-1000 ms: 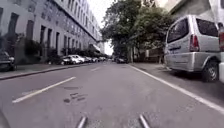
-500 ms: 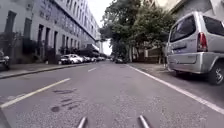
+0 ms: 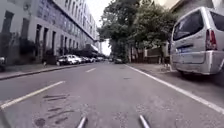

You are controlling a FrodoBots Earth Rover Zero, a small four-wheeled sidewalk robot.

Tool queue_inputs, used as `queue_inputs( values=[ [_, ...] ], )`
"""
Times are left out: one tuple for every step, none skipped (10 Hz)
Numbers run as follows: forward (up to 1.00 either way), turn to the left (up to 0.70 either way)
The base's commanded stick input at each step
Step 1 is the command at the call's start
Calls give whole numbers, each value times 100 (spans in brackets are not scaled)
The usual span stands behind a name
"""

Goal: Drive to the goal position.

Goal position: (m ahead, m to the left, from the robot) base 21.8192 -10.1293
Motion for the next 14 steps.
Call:
queue_inputs(
  values=[
    [70,0],
    [70,0],
    [70,0],
    [70,0],
    [70,0],
    [70,0],
    [70,0],
    [70,0],
    [70,0],
    [70,0],
    [70,0],
    [70,0],
    [70,0],
    [70,0]
  ],
)
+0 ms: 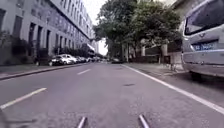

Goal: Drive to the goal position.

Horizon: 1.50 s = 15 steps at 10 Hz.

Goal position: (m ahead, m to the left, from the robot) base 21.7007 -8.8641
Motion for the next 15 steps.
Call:
queue_inputs(
  values=[
    [70,0],
    [70,4],
    [70,14],
    [70,14],
    [70,14],
    [70,14],
    [70,14],
    [70,10],
    [70,5],
    [70,0],
    [70,0],
    [70,0],
    [70,0],
    [70,0],
    [70,0]
  ],
)
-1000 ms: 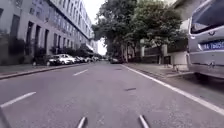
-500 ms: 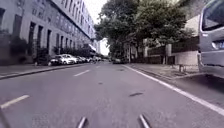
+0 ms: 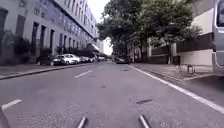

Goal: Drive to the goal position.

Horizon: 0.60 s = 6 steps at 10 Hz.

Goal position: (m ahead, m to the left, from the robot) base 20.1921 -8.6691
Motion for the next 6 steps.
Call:
queue_inputs(
  values=[
    [70,0],
    [70,0],
    [70,0],
    [70,0],
    [70,0],
    [70,0]
  ],
)
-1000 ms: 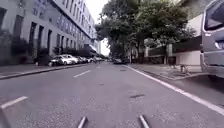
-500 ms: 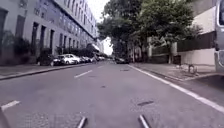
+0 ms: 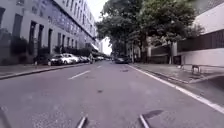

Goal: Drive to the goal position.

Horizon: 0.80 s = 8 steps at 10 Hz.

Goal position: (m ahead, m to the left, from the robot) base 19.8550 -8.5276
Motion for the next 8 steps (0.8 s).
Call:
queue_inputs(
  values=[
    [70,0],
    [70,0],
    [70,0],
    [70,0],
    [70,0],
    [70,0],
    [70,0],
    [70,0]
  ],
)
